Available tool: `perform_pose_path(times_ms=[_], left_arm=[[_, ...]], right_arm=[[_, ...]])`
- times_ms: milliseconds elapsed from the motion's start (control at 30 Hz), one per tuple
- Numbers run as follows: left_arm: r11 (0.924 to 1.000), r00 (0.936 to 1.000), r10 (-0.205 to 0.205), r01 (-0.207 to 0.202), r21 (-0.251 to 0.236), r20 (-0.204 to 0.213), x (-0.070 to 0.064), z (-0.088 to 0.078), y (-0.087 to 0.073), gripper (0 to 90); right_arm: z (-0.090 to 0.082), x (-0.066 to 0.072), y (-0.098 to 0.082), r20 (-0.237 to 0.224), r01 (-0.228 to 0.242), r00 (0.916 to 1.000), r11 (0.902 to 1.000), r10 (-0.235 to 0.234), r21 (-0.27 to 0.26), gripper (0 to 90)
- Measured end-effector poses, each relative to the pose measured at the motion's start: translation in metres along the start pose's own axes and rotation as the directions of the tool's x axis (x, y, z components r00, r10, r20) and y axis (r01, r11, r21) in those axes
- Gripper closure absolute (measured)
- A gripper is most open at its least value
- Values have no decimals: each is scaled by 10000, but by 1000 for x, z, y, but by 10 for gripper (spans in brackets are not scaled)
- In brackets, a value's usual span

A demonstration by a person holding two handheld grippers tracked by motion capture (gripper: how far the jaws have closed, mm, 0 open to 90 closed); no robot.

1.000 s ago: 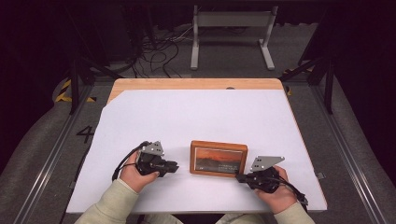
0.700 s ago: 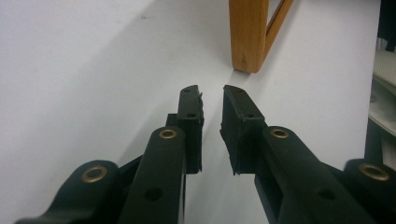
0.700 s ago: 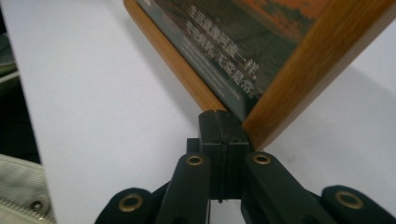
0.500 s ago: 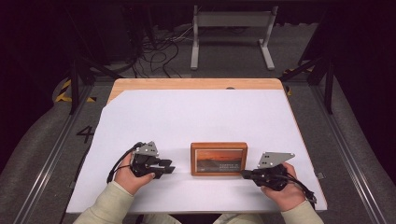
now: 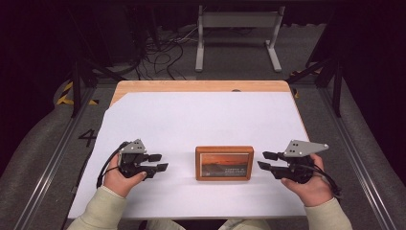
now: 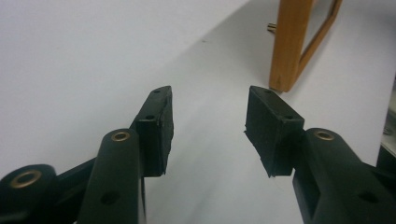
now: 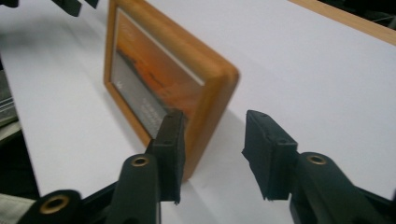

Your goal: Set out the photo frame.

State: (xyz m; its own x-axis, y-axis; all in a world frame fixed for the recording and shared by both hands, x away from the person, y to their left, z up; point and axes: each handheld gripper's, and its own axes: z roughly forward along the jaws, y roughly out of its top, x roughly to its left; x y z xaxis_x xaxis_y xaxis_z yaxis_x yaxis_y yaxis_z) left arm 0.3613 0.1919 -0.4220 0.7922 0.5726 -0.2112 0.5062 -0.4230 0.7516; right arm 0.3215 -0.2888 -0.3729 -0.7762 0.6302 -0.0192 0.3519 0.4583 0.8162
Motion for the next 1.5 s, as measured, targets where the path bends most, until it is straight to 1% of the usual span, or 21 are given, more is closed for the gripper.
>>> perform_pose_path(times_ms=[33,67,100,133,200,233,300,367,433,500,633,700,800,900,967,1033,1200,1300,1400,1433,1500], left_arm=[[10000,10000,0,0,0,0,0,0,0,491],[9998,9999,-99,97,-163,-105,5,-1,0,466],[9998,9999,-99,97,-163,-105,5,-1,0,453],[9996,9996,-185,181,-231,-193,9,-2,-1,446],[9995,9992,-172,162,-268,-366,12,-3,-2,422],[9995,9992,-172,162,-268,-366,12,-3,-2,414],[9991,9987,-253,238,-356,-442,16,-4,-3,404],[9992,9982,-229,211,-329,-560,21,-6,-4,385],[9992,9978,-272,253,-311,-610,25,-5,-6,385],[9991,9968,-346,327,-275,-724,29,-3,-8,371],[9989,9948,-374,346,-315,-942,34,-3,-10,338],[9989,9949,-327,294,-354,-958,37,-3,-11,323],[9989,9933,-250,204,-418,-1129,40,-4,-13,298],[9991,9933,-130,82,-417,-1146,42,-4,-14,289],[9990,9925,12,-67,-441,-1226,46,-3,-17,287],[9992,9930,16,-63,-393,-1181,48,-2,-18,284],[9994,9942,47,-85,-343,-1075,49,0,-20,281],[9996,9940,-22,-9,-280,-1098,50,2,-21,281],[9998,9946,-7,-12,-182,-1035,51,4,-22,278],[9998,9948,-109,91,-186,-1010,50,4,-22,278],[9998,9948,-134,116,-183,-1012,50,5,-22,277]], right_arm=[[0,0,0,0,0,10000,10000,0,0,560],[0,-9,0,197,-89,9998,10000,89,38,516],[1,-12,0,302,-90,9995,10000,90,18,503],[1,-18,0,443,-163,9989,9999,162,21,504],[0,-28,1,677,-249,9974,9997,251,-28,499],[0,-28,1,677,-249,9974,9997,251,-28,499],[1,-36,0,758,-543,9956,9985,549,-110,479],[3,-43,-3,812,-636,9945,9975,658,-300,419],[5,-51,-7,669,-880,9937,9954,904,-376,359],[7,-58,-12,901,-1066,9899,9935,1098,-402,314],[9,-70,-21,1200,-1324,9832,9898,1378,-517,267],[11,-74,-28,1203,-1449,9813,9880,1505,-541,256],[15,-79,-38,1102,-1549,9809,9865,1600,-530,239],[17,-80,-44,1051,-1472,9829,9882,1510,-429,215],[21,-80,-50,765,-1131,9902,9924,1165,-481,183],[24,-79,-54,721,-1051,9916,9938,1075,-372,165],[34,-81,-63,959,-1366,9863,9904,1341,201,148],[37,-82,-67,1135,-1628,9812,9852,1560,535,142],[41,-80,-69,1251,-1536,9819,9844,1424,852,143],[42,-80,-69,1257,-1517,9822,9841,1397,922,143],[44,-79,-69,1299,-1432,9832,9835,1286,1103,141]])
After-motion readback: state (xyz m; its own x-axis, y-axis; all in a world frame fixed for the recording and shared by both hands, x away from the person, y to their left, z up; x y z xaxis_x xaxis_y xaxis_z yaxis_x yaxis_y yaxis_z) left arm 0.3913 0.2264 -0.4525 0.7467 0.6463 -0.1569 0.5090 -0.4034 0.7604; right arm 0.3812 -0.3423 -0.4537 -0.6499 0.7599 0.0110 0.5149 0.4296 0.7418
